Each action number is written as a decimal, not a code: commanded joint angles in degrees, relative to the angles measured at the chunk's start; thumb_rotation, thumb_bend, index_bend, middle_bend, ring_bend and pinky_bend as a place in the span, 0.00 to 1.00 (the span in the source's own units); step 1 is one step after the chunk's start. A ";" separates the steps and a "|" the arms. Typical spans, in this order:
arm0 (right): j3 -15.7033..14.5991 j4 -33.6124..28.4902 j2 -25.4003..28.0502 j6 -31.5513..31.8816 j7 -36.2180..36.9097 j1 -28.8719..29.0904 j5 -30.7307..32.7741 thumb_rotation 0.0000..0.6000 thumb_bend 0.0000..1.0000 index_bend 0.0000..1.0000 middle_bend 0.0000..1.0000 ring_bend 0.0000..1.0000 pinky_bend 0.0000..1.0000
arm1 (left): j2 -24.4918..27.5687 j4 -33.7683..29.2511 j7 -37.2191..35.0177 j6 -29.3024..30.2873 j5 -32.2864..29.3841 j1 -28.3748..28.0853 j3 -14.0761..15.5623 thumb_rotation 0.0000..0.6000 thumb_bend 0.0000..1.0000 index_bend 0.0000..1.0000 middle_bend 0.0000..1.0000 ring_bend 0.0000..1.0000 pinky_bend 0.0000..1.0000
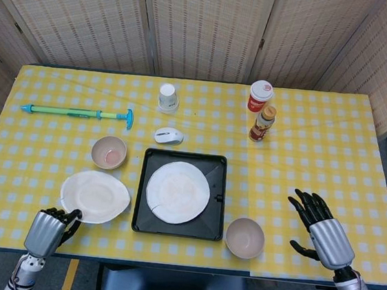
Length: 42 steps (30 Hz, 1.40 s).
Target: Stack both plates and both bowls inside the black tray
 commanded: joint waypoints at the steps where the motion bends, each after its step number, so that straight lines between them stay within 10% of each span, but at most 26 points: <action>1: -0.11 -0.08 -0.14 -0.33 -0.23 0.10 -0.02 1.00 0.22 0.00 0.00 0.00 0.05 | 0.58 -1.78 -0.36 2.43 -0.90 -0.64 -1.86 1.00 0.59 0.64 1.00 0.96 1.00; 24: -0.17 -1.47 2.18 4.08 3.19 -1.22 -2.07 1.00 0.22 0.00 0.00 0.00 0.05 | 2.46 -22.91 15.52 -1.72 4.95 -7.52 -1.81 1.00 0.59 0.64 1.00 0.96 1.00; 42: 0.57 -2.32 4.40 7.82 6.35 -2.62 -2.44 1.00 0.22 0.00 0.00 0.00 0.05 | -5.74 -18.36 14.63 -11.53 2.70 -16.61 -6.94 1.00 0.60 0.64 1.00 0.97 1.00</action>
